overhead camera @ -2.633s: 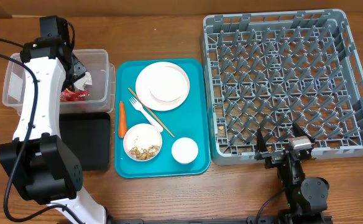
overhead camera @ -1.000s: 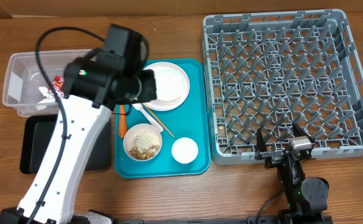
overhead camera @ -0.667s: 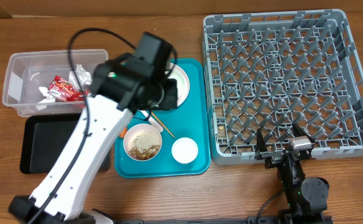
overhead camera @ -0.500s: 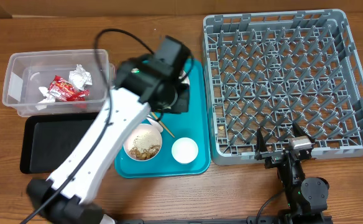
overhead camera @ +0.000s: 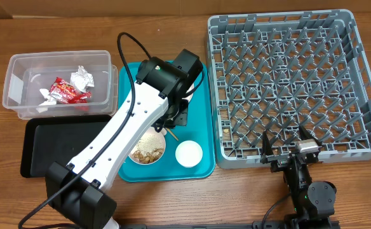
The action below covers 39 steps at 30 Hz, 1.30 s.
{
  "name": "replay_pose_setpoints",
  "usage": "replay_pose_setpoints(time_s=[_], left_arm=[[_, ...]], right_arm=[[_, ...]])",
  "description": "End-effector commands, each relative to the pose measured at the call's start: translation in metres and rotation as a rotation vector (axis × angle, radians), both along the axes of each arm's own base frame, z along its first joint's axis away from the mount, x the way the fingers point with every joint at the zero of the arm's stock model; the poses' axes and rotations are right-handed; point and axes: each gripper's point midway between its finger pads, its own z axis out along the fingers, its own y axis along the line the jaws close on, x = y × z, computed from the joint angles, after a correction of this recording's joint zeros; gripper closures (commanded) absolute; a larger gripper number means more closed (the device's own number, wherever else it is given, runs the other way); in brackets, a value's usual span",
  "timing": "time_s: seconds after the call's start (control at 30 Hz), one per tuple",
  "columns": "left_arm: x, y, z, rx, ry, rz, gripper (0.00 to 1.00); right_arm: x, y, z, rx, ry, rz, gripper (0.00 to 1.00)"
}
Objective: Sort waste into correct bins and load items into the dishwasher
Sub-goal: 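Move the left gripper back over the teal tray toward the plate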
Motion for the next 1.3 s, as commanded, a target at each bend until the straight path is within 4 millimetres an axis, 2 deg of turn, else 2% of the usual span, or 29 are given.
replay_pose_setpoints(time_s=[0.0,0.4,0.47,0.6,0.77,0.87,1.07,1.27], left_arm=[[-0.001,0.021,0.003,0.109,-0.025,0.077,0.96],[-0.001,0.043,0.015,0.203,-0.09,0.165,0.95],[0.001,0.048,0.023,0.204,-0.134,0.19,0.96],[-0.001,0.048,0.052,0.117,-0.242,0.206,0.96],[-0.016,0.055,0.079,0.043,-0.306,0.235,0.95],[-0.023,0.055,0.086,0.004,-0.313,0.242,0.91],[-0.024,0.054,0.077,0.005,-0.296,0.24,0.89],[-0.018,0.044,0.044,-0.012,-0.267,0.237,0.82]], right_arm=[[0.0,-0.001,-0.002,-0.003,-0.006,-0.005,0.0],[0.0,-0.001,-0.002,-0.003,-0.006,-0.005,0.0],[0.0,-0.001,-0.002,-0.003,-0.006,-0.005,0.0],[0.0,-0.001,-0.002,-0.003,-0.006,-0.005,0.0],[0.0,-0.001,-0.002,-0.003,-0.006,-0.005,0.0],[0.0,-0.001,-0.002,-0.003,-0.006,-0.005,0.0],[0.0,-0.001,-0.002,-0.003,-0.006,-0.005,0.0],[0.0,-0.001,-0.002,-0.003,-0.006,-0.005,0.0]])
